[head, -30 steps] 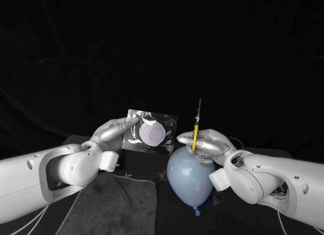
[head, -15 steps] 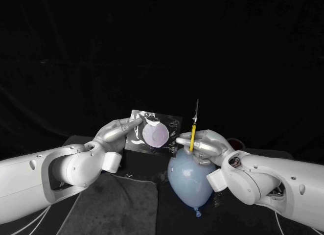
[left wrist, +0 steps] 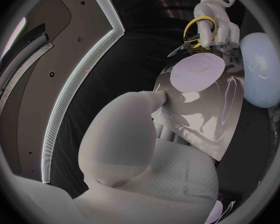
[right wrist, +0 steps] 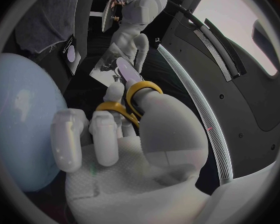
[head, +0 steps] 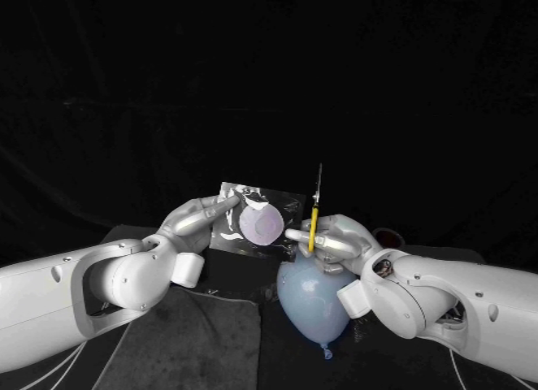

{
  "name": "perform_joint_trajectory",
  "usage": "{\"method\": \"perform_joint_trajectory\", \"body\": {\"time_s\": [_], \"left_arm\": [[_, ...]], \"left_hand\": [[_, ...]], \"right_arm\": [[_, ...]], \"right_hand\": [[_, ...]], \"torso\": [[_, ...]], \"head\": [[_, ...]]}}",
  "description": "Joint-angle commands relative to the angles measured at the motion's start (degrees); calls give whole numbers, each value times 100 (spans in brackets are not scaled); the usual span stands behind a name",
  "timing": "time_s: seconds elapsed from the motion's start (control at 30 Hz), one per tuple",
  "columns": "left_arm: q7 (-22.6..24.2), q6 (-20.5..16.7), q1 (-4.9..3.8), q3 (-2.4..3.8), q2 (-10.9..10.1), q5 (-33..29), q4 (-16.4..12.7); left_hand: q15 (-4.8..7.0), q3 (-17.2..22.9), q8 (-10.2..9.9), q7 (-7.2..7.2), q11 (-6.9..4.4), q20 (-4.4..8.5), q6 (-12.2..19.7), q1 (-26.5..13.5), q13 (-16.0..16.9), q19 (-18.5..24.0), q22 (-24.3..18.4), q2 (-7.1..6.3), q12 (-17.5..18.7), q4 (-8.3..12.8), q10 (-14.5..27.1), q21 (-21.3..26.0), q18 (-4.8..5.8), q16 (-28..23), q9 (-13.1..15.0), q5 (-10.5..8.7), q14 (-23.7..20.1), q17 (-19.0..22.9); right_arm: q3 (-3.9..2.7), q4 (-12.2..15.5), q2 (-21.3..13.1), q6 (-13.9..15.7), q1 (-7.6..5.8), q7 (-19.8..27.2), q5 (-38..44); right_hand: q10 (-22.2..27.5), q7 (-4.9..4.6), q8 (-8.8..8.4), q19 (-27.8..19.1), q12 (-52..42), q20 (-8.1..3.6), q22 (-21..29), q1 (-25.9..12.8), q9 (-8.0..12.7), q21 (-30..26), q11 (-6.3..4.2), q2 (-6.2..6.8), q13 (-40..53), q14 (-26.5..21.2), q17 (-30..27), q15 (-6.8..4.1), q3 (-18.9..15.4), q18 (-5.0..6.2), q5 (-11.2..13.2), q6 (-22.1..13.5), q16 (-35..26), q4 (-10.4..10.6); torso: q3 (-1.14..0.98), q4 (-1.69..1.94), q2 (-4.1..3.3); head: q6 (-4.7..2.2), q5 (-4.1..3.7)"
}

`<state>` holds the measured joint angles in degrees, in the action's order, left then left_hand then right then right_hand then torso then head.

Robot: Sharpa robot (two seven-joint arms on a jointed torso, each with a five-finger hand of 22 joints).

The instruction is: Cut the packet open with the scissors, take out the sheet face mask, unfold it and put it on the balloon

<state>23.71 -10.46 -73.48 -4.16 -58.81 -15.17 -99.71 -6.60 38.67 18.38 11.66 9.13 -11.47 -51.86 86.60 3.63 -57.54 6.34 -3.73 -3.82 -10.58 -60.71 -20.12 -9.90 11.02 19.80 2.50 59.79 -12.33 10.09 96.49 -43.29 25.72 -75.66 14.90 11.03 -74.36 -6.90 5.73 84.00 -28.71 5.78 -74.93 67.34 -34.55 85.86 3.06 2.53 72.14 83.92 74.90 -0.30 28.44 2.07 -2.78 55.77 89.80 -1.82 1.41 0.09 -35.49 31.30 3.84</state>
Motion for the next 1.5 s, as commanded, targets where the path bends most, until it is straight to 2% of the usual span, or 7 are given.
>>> {"method": "perform_joint_trajectory", "body": {"time_s": [0.03,0.2,0.53,0.83,1.07,1.3,1.5], "left_arm": [[19,124,-11,8,19,30,-7],[18,110,-11,8,14,30,-10],[-86,39,-10,7,32,62,-20],[-387,75,-9,6,56,494,-33],[-532,81,-9,6,74,722,-47],[-566,63,-9,5,83,763,-41],[-611,-39,-9,5,84,922,-12]], "left_hand": [[-3,-9,34,34,27,-11,10,-4,-8,-32,-9,58,31,31,21,37,-60,-28,6,30,31,-5],[-3,-9,34,35,28,-11,11,-5,-8,-34,-11,57,31,33,22,40,-59,-30,7,30,31,-4],[-23,-20,21,62,50,-22,32,-40,-11,-31,-46,24,38,54,70,81,-51,-69,7,30,-7,5],[-165,-427,-98,142,136,-161,198,-354,-3,350,-218,-389,22,96,231,382,18,-274,-32,28,-289,69],[-188,-603,-157,135,132,-258,228,-430,-1,505,-266,-488,17,129,212,536,-13,-338,-67,29,-358,88],[-180,-546,-135,121,115,-284,149,-343,-1,511,-256,-339,8,186,131,573,-52,-361,-63,28,-364,96],[-217,-899,-301,197,167,-348,340,-670,-1,561,-267,-766,23,105,189,664,-49,-397,-148,31,-381,107]], "right_arm": [[-8,3,15,-36,-4,66,92],[-10,-1,19,18,-4,94,109],[-21,48,21,164,-4,112,222],[-46,89,0,289,-5,83,331],[-57,118,-4,412,-6,-51,513],[-63,152,-10,460,-7,-151,647],[-68,175,-22,500,-7,-185,692]], "right_hand": [[-1564,-77,125,386,-6129,-10,-1378,139,-11,7,14,-420,1786,608,1510,-41,167,-108,-2,99,20,77],[-1564,30,243,369,-6129,-94,-1369,201,-26,-22,-89,-627,1786,608,1510,-134,357,-101,-1,323,20,81],[-1564,112,377,354,-6129,-159,-1361,171,-102,-47,-166,-606,1786,608,1510,-195,439,-95,0,474,20,62],[-1564,130,410,352,-6129,-171,-1360,168,-132,-50,-184,-591,1786,608,1510,-206,458,-95,0,493,20,46],[-1564,152,456,329,-6129,-191,-1347,189,-192,-92,-211,-606,1786,608,1510,-222,539,-85,-1,483,20,-4],[-1564,203,797,295,-6129,-240,-1326,42,-802,-156,-260,-613,1786,608,1510,-267,695,-71,-1,359,20,-16],[-1564,220,1020,276,-6129,-254,-1315,-69,-1300,-191,-273,-636,1786,608,1510,-281,817,-63,-1,185,20,6]], "torso": [[1,5,2],[3,8,4],[5,7,2],[3,5,-1],[2,3,0],[4,6,4],[5,6,2]], "head": [[2,3],[2,-1],[-5,-9],[6,-6],[21,-9],[25,-16],[22,-20]]}}
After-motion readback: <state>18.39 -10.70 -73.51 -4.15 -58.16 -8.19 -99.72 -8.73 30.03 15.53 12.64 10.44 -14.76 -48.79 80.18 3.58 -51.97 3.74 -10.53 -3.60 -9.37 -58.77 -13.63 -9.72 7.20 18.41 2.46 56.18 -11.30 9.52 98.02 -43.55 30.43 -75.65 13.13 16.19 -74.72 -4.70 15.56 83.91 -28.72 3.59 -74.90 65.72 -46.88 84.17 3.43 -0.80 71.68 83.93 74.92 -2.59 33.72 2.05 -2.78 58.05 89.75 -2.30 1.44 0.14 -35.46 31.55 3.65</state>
